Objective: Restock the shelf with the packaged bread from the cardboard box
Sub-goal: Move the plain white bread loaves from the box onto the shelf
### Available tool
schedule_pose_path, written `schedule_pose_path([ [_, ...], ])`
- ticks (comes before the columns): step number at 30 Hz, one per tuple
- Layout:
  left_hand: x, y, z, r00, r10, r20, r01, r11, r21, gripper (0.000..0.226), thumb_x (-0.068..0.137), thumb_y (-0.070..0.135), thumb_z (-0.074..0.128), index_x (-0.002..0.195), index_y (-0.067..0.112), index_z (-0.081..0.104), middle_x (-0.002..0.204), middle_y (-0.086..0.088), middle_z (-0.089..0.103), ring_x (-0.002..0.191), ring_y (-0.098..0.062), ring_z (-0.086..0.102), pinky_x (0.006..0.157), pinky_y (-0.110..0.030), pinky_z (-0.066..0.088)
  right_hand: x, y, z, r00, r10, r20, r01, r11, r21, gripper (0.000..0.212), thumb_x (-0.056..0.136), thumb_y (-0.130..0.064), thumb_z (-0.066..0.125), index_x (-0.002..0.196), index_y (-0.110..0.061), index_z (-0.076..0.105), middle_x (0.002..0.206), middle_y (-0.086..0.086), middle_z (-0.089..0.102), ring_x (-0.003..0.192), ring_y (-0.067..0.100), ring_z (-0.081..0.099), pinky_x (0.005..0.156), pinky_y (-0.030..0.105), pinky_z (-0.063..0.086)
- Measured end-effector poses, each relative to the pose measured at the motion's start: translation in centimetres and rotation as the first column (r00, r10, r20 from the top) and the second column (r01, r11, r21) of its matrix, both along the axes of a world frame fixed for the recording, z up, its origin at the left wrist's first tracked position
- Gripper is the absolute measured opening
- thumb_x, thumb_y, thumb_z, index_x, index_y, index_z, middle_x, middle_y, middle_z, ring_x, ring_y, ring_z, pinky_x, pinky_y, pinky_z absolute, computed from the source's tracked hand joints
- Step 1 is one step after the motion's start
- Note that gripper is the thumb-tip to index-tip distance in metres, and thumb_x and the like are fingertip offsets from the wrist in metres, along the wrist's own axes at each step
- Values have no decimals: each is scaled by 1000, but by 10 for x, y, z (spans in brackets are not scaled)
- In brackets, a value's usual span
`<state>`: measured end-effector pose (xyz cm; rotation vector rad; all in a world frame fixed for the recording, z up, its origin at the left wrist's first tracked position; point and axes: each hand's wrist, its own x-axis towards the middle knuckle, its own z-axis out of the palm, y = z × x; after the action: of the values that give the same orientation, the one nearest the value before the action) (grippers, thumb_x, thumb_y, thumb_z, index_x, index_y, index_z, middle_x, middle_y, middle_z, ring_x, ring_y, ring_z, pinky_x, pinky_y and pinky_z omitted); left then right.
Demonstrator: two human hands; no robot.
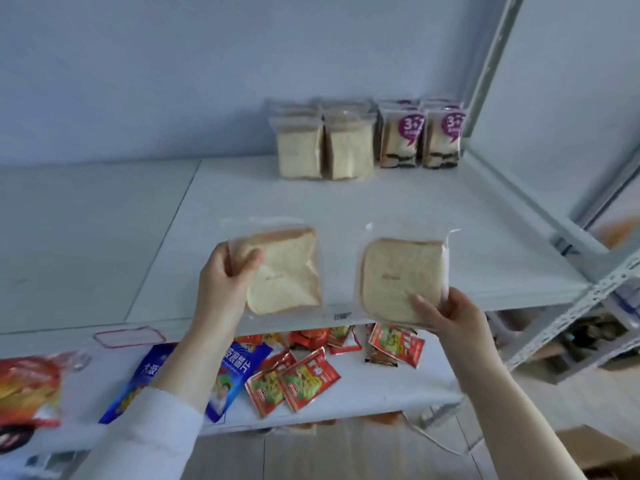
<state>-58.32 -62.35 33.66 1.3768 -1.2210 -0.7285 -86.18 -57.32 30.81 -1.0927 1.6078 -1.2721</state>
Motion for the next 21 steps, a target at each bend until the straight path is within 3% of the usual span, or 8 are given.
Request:
schedule_pose_path([
  [2,9,-23,-4,999,9,-46,-8,1000,13,10,86,29,61,90,22,55,81,7,60,73,-5,57,54,-6,43,13,-28,2,1000,26,8,-26,1000,-2,25,80,-26,70,93,-8,60,88,9,68,79,21,65,67,31,52],
  [4,8,-51,-6,996,3,-93,-2,1000,13,14,87,25,61,96,17,55,82,6,61,76,-9,59,63,-17,47,17,-58,3,999,17,38,-16,1000,-13,22,80,-23,70,93,-10,57,90,10,67,85,27,64,78,41,52],
  [7,-6,-103,-8,987,17,-160,-18,1000,-3,14,87,20,61,97,16,52,82,3,58,76,-16,57,72,-32,47,15,-110,6,1000,-7,-24,6,1000,-28,22,80,-20,71,92,-12,55,85,4,64,80,22,61,75,38,51],
  [11,-26,-184,-7,986,18,-167,-24,999,-37,23,87,19,61,107,15,50,84,5,57,77,-13,56,68,-23,46,3,-194,5,993,14,-118,-18,999,-34,20,81,-25,70,81,-15,53,72,-4,56,66,13,52,54,25,38],
  [16,-41,-273,-13,988,60,-143,-70,995,-64,30,88,16,60,113,9,46,83,9,54,72,-1,53,57,-4,42,-2,-293,-2,992,34,-124,-39,999,-37,21,83,-25,67,80,-14,49,70,-4,49,63,11,45,54,24,33],
  [21,-41,-319,-22,987,162,-3,-160,970,-182,21,86,16,63,97,16,45,74,8,47,65,-5,44,59,-9,37,5,-347,-12,964,-2,-265,-18,997,-75,37,77,-28,73,66,-20,38,82,3,45,72,19,41,60,26,32],
])
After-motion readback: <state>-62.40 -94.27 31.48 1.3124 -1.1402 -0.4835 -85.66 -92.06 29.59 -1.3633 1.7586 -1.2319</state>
